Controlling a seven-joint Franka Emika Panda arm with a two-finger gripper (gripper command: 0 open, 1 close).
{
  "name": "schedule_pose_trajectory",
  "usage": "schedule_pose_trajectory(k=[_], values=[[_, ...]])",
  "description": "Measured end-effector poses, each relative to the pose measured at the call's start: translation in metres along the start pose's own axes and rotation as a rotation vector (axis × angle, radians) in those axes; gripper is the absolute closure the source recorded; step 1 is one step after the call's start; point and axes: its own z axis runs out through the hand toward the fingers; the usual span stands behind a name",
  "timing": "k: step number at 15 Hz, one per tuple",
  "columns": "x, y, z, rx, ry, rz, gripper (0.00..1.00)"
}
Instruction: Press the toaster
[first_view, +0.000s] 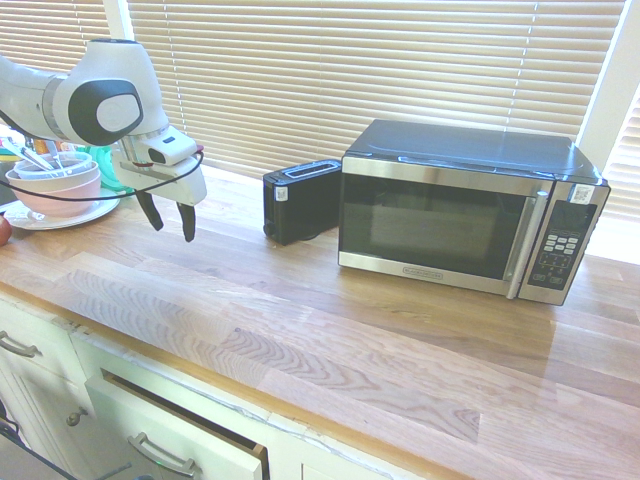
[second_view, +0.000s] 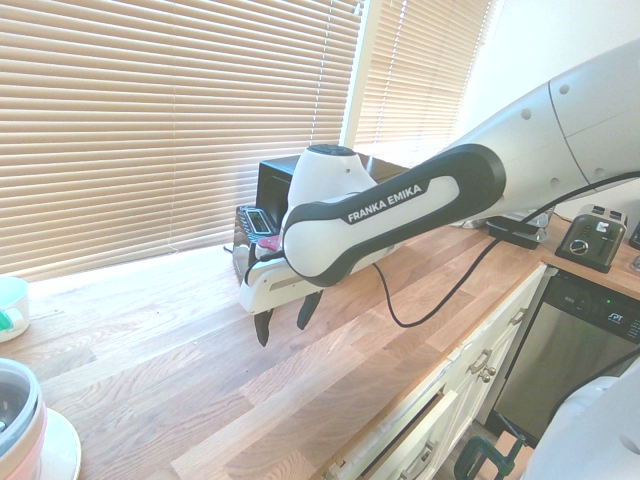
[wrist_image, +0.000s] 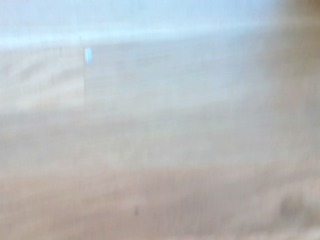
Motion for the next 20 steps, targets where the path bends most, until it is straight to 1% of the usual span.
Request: schedule_pose_trajectory(k=[7,12,14,17,20], values=[[0.029,-0.021,-0.016,0.094,0.183,0.067,0.0],[0.042,-0.036,-0.032,0.132,0.289,0.053,0.0],[0.052,-0.035,-0.036,0.15,0.34,0.075,0.0],[0.063,-0.034,-0.039,0.155,0.362,0.102,0.0],[0.069,-0.037,-0.044,0.16,0.377,0.097,0.0]])
